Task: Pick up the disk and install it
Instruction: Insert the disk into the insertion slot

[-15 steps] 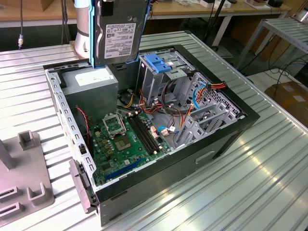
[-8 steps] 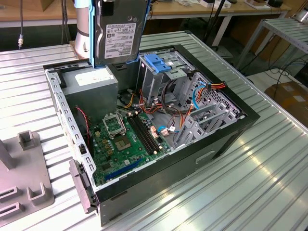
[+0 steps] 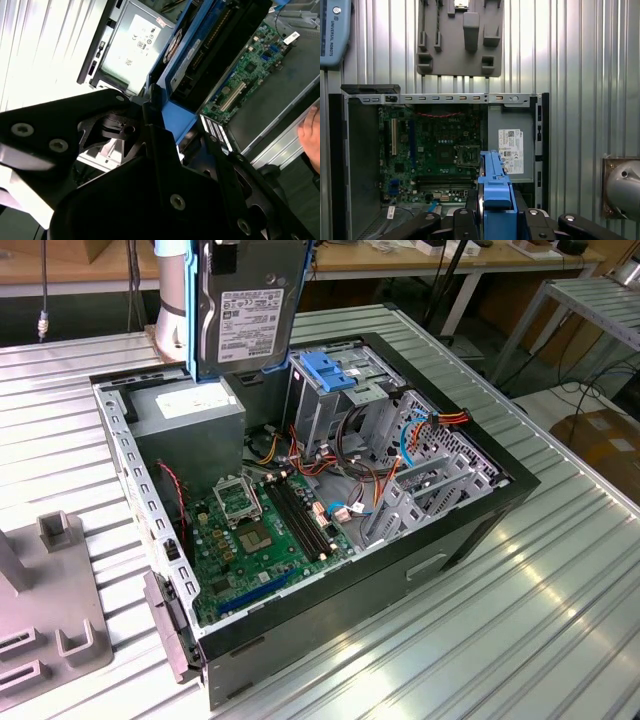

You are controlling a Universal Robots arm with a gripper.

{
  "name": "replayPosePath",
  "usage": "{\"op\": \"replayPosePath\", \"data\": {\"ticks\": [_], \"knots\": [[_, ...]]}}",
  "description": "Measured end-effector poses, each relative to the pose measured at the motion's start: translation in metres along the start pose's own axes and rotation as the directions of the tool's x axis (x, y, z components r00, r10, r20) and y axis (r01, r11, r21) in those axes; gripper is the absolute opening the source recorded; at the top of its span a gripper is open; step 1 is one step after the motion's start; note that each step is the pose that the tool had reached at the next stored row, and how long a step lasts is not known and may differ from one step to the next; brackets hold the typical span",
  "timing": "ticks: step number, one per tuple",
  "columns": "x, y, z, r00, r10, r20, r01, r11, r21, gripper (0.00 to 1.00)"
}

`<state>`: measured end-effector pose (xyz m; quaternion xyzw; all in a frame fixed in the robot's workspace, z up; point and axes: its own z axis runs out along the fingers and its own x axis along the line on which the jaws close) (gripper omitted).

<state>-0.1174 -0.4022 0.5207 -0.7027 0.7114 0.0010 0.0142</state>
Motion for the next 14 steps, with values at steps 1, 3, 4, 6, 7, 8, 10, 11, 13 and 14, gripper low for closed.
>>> {"op": "replayPosePath", "data": {"ticks": [1, 3, 4, 6, 7, 8, 10, 11, 13, 14], "knots": [[0.0003, 0.0, 0.0, 1.0, 0.0, 0.0, 0.0, 1.0, 0.0001, 0.37], [0.0009, 0.0, 0.0, 1.0, 0.0, -0.0001, 0.0, 1.0, 0.0, 0.37], [0.0014, 0.0, 0.0, 1.0, 0.0, 0.0001, 0.0, 1.0, 0.0, 0.37], [0.0022, 0.0, 0.0, 1.0, 0.0, 0.0, 0.0, 1.0, 0.0, 0.37], [0.0026, 0.0, 0.0, 1.0, 0.0, 0.0, 0.0, 1.0, 0.0, 0.37], [0.0029, 0.0, 0.0, 1.0, 0.0, 0.0, 0.0, 1.0, 0.0, 0.37], [0.0041, 0.0, -0.0001, 1.0, 0.0, 0.0, 0.0, 1.0, 0.0, 0.37], [0.0044, 0.0, -0.0001, 1.0, 0.0, 0.0, 0.0, 1.0, 0.0, 0.37], [0.0056, 0.0, -0.0001, 1.0, 0.0, 0.0001, 0.0, 1.0, 0.0001, 0.37], [0.0063, -0.0001, -0.0001, 1.0, 0.0, 0.0, 0.0, 1.0, 0.0, 0.37]]}}
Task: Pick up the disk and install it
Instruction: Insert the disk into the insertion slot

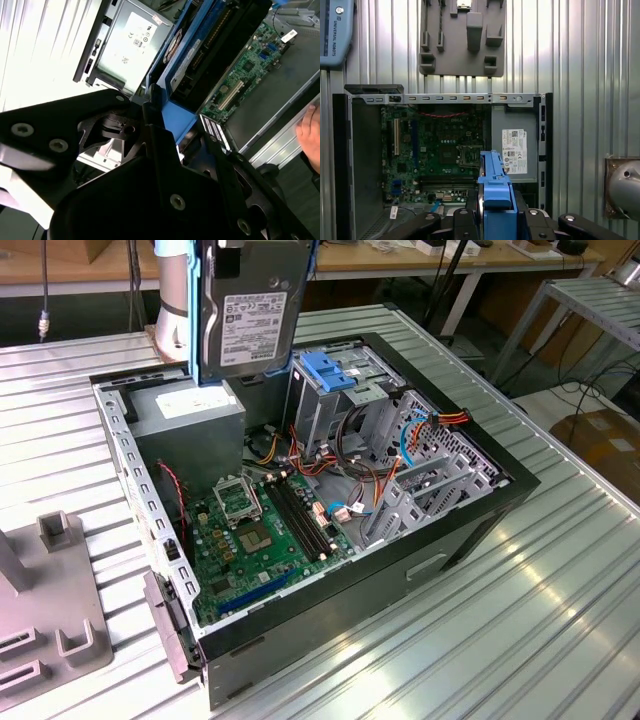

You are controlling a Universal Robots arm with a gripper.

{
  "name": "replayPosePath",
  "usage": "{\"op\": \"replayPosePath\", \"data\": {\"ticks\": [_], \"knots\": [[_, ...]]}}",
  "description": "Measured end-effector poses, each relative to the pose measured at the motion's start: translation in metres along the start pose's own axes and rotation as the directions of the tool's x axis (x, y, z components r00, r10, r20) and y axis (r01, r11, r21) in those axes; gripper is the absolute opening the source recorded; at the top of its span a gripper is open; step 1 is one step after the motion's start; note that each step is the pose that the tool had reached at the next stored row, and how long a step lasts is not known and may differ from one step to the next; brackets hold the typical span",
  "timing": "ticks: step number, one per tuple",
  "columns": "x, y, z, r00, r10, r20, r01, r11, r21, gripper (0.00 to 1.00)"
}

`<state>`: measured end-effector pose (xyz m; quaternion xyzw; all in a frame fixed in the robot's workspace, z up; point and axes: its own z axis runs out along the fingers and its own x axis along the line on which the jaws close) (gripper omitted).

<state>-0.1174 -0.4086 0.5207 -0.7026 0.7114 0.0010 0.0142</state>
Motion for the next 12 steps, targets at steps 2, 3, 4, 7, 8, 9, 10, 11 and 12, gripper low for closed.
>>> {"op": "replayPosePath", "data": {"ticks": [2, 3, 4, 7, 8, 9, 10, 11, 12], "knots": [[0.0008, 0.0, 0.0, 1.0, 0.0, -0.0001, 0.0, 1.0, 0.0, 0.37], [0.0012, 0.0, 0.0, 1.0, 0.0, -0.0001, 0.0, 1.0, 0.0, 0.37], [0.0016, 0.0, 0.0, 1.0, 0.0, 0.0, 0.0, 1.0, 0.0, 0.37], [0.003, 0.0, -0.0001, 1.0, 0.0, 0.0, 0.0, 1.0, 0.0, 0.37], [0.0034, 0.0, -0.0001, 1.0, 0.0, 0.0, 0.0, 1.0, 0.0, 0.37], [0.004, -0.0001, -0.0001, 1.0, 0.0, 0.0, 0.0, 1.0, 0.0, 0.37], [0.0044, -0.0001, -0.0001, 1.0, 0.0, 0.0, 0.0, 1.0, 0.0, 0.37], [0.0048, 0.0, -0.0001, 1.0, 0.0, 0.0, 0.0, 1.0, 0.0, 0.37], [0.0052, -0.0001, -0.0001, 1.0, 0.0, 0.0, 0.0, 1.0, 0.0, 0.37]]}}
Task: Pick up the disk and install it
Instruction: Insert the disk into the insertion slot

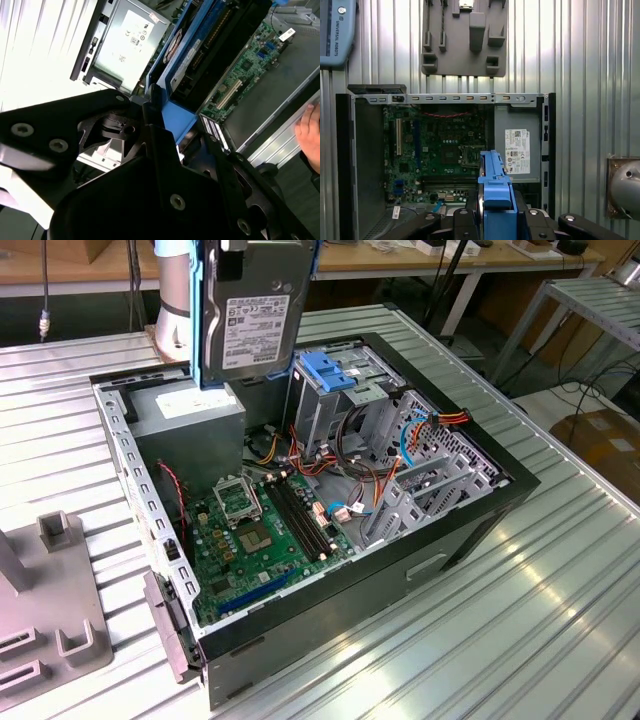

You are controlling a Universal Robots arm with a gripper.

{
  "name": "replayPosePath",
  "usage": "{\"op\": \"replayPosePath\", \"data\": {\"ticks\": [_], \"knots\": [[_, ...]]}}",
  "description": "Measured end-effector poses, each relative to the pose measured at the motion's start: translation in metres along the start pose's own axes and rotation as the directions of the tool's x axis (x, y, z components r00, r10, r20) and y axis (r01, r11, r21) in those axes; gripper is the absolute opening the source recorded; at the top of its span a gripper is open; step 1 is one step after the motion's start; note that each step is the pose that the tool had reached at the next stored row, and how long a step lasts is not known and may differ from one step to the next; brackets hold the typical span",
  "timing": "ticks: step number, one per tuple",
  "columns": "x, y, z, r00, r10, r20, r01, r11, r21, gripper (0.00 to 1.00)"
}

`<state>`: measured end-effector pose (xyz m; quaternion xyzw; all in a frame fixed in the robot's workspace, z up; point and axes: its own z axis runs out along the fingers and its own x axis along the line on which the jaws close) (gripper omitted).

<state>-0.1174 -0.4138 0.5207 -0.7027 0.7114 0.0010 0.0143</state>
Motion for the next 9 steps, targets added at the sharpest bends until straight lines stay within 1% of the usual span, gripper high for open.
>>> {"op": "replayPosePath", "data": {"ticks": [9], "knots": [[0.0038, 0.0, -0.0001, 1.0, 0.0, 0.0, 0.0, 1.0, 0.0, 0.37]]}}
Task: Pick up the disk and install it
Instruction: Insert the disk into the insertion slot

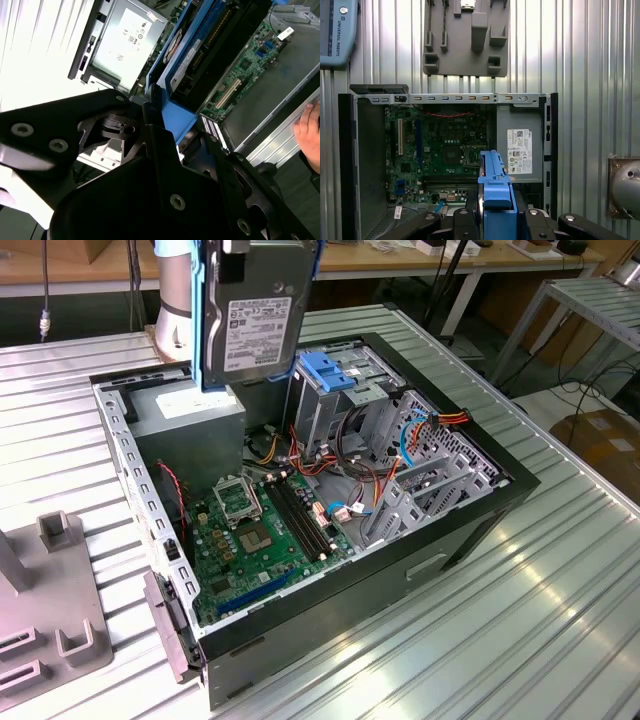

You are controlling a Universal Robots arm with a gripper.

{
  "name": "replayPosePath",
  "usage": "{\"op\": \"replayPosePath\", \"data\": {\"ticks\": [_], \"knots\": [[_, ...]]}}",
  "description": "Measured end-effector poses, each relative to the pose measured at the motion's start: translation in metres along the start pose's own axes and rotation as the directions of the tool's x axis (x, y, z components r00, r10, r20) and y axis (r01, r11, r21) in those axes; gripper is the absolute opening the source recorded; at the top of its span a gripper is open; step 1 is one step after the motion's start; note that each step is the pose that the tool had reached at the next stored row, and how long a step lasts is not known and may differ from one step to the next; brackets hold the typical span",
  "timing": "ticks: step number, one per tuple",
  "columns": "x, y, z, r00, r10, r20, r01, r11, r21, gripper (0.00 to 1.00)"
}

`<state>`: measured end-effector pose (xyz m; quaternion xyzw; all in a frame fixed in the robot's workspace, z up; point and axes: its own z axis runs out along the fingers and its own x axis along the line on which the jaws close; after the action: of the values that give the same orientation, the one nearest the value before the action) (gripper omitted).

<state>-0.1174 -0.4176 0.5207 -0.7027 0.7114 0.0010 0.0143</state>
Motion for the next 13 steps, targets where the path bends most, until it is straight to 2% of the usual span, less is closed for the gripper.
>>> {"op": "replayPosePath", "data": {"ticks": [13], "knots": [[0.0033, -0.0001, -0.0001, 1.0, 0.0, 0.0, 0.0, 1.0, 0.0, 0.37]]}}
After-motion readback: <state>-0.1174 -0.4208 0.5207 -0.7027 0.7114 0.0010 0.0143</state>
